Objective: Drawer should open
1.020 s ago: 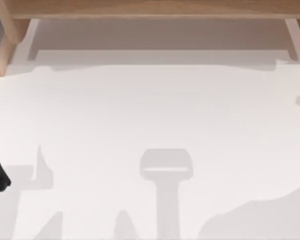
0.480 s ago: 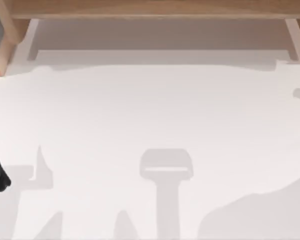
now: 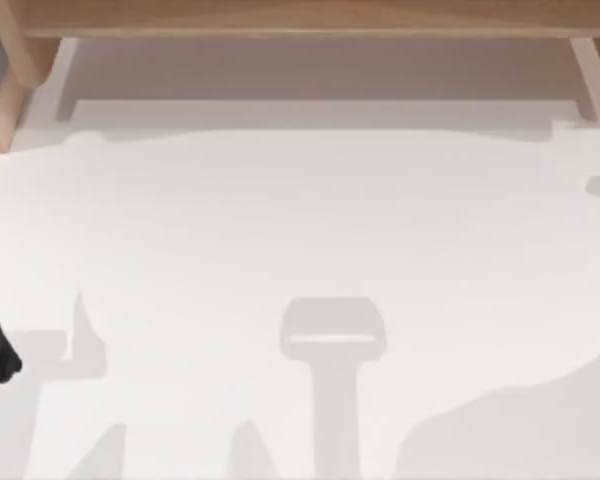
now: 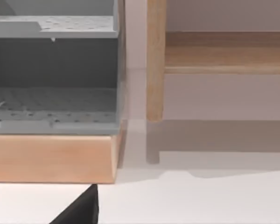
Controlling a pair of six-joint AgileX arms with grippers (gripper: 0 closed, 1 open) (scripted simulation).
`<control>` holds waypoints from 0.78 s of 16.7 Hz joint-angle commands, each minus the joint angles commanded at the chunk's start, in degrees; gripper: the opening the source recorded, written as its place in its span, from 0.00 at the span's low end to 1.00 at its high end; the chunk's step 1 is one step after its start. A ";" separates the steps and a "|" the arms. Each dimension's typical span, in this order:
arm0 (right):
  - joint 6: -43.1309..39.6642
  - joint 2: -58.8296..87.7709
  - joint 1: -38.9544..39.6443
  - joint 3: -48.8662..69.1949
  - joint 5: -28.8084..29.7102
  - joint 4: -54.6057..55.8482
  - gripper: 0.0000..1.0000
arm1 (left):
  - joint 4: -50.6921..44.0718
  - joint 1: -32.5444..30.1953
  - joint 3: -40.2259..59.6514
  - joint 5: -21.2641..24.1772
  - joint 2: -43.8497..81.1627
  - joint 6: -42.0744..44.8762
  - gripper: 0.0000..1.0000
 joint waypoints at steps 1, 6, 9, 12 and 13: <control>0.00 0.00 0.00 0.00 0.00 0.00 0.25 | 0.00 0.00 0.00 0.00 0.00 0.00 1.00; 0.00 0.00 0.00 0.00 0.00 0.00 0.00 | 0.00 0.00 0.00 0.00 0.00 0.00 1.00; 0.00 0.00 0.00 0.00 0.00 0.00 0.00 | 0.00 0.00 0.00 0.00 0.00 0.00 1.00; 0.00 0.00 0.00 0.00 0.00 0.00 0.00 | 0.00 0.00 0.00 0.00 0.00 0.00 1.00; 0.12 0.10 -0.19 -0.03 0.04 -0.13 0.00 | 0.00 0.00 0.00 0.00 0.00 0.00 1.00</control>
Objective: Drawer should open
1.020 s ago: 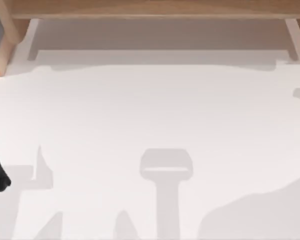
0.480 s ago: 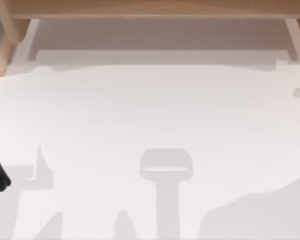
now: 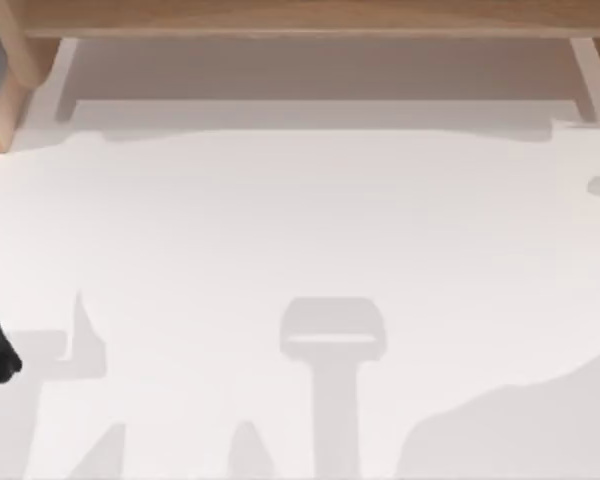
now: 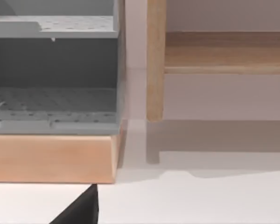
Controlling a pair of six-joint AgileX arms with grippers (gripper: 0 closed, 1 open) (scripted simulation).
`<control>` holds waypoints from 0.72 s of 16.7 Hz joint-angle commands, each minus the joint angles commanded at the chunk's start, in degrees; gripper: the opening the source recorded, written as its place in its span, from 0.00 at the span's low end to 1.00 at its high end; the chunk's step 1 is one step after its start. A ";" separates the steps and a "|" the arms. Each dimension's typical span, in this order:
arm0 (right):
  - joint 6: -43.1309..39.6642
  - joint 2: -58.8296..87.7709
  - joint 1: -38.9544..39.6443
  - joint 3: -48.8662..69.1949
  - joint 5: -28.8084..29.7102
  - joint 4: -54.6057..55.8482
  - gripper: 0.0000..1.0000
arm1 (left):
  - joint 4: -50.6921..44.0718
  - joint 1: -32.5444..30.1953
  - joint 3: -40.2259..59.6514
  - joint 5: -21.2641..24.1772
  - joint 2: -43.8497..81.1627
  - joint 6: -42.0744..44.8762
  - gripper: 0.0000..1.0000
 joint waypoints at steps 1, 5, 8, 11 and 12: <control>-0.02 -0.13 -0.02 -0.19 -0.08 0.12 0.00 | 0.00 0.00 0.00 0.00 0.00 0.00 1.00; 0.09 -2.97 -1.42 -6.41 -1.58 3.46 0.00 | 0.00 0.00 0.00 0.00 0.00 0.00 1.00; 0.30 -5.87 -3.03 -13.28 -3.11 7.12 0.00 | 0.00 0.00 0.00 0.00 0.00 0.00 1.00; 0.09 -7.11 -3.80 -15.94 -3.89 8.92 0.00 | 0.00 0.00 0.00 0.00 0.00 0.00 1.00; 0.09 -7.11 -3.80 -15.94 -3.89 8.92 0.00 | 0.00 0.00 0.00 0.00 0.00 0.00 1.00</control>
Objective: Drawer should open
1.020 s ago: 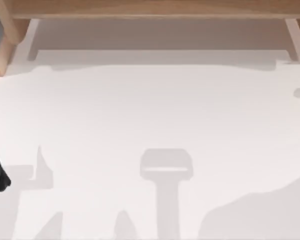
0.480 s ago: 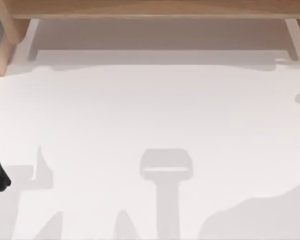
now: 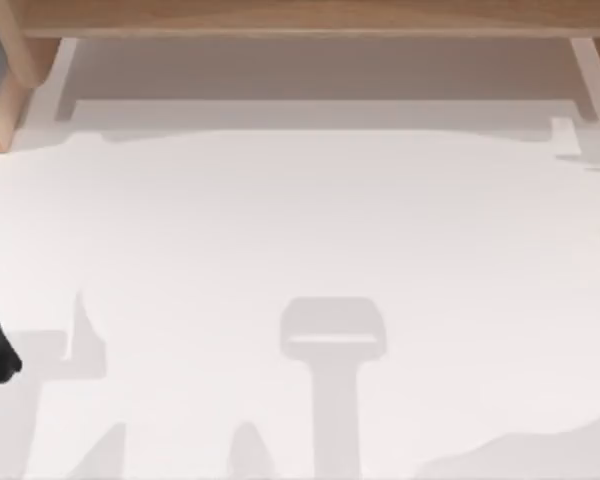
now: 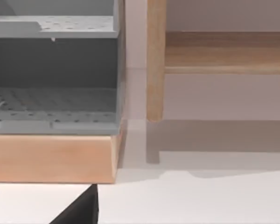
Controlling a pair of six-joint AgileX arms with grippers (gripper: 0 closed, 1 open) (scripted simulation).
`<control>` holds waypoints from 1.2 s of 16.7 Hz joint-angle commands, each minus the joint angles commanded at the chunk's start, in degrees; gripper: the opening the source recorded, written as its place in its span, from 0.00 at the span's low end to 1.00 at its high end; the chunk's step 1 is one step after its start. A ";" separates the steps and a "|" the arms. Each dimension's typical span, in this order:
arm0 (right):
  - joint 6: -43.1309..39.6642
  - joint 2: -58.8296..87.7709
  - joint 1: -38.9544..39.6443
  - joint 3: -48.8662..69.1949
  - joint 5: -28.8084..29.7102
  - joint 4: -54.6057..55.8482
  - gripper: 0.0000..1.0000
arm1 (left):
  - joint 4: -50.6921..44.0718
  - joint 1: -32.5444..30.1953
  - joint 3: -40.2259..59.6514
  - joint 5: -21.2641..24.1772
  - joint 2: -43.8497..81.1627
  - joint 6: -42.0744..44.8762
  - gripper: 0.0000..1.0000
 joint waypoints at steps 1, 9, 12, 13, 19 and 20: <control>0.00 0.00 0.00 0.00 0.00 0.00 0.00 | 0.00 0.00 0.00 0.00 0.00 0.00 1.00; 0.00 -3.43 -3.26 -9.17 -2.85 5.13 0.00 | 0.00 0.00 0.00 0.00 0.00 0.00 1.00; 0.10 -5.25 -4.66 -13.30 -4.77 7.80 0.00 | 0.00 0.00 0.00 0.00 0.00 0.00 1.00; 0.11 -5.52 -4.86 -13.76 -5.01 8.18 0.00 | 0.00 0.00 0.00 0.00 0.00 0.00 1.00; 0.11 -6.13 -5.71 -15.43 -6.17 9.54 0.00 | 0.00 0.00 0.00 0.00 0.00 0.00 1.00; 0.14 -6.66 -6.53 -16.88 -7.03 10.51 0.00 | 0.00 0.00 0.00 0.00 0.00 0.00 1.00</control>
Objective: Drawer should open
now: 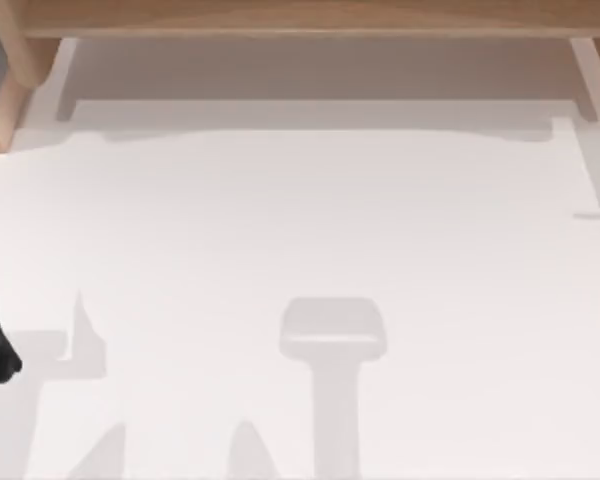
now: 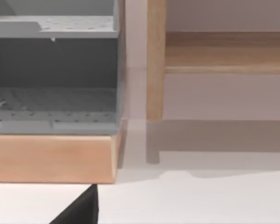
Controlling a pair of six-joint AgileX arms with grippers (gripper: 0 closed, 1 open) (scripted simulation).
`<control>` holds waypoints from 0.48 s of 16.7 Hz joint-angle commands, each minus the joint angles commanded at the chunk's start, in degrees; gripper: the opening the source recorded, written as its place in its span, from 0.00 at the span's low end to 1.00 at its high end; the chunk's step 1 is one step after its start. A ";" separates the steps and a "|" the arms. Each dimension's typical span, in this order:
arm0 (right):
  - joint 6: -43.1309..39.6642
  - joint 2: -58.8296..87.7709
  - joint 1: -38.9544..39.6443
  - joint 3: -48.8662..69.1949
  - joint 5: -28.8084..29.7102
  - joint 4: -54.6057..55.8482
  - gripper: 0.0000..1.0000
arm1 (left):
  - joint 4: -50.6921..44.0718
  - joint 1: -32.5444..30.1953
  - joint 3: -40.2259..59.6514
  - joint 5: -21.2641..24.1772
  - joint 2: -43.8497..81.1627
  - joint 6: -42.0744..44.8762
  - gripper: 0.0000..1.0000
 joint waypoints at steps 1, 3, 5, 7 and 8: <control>0.03 -0.58 -0.96 -1.65 -0.94 1.08 0.00 | 0.00 0.00 0.00 0.00 0.00 0.00 1.00; 0.06 -1.77 -3.01 -5.07 -2.83 3.28 0.00 | 0.00 0.00 0.00 0.00 0.00 0.00 1.00; 0.05 -2.70 -4.62 -7.85 -4.35 5.02 0.00 | 0.00 0.00 0.00 0.00 0.00 0.00 1.00; 0.05 -3.05 -5.22 -8.95 -4.95 5.68 0.00 | 0.00 0.00 0.00 0.00 0.00 0.00 1.00; 0.05 -3.05 -5.22 -8.95 -4.95 5.68 0.00 | 0.00 0.00 0.00 0.00 0.00 0.00 1.00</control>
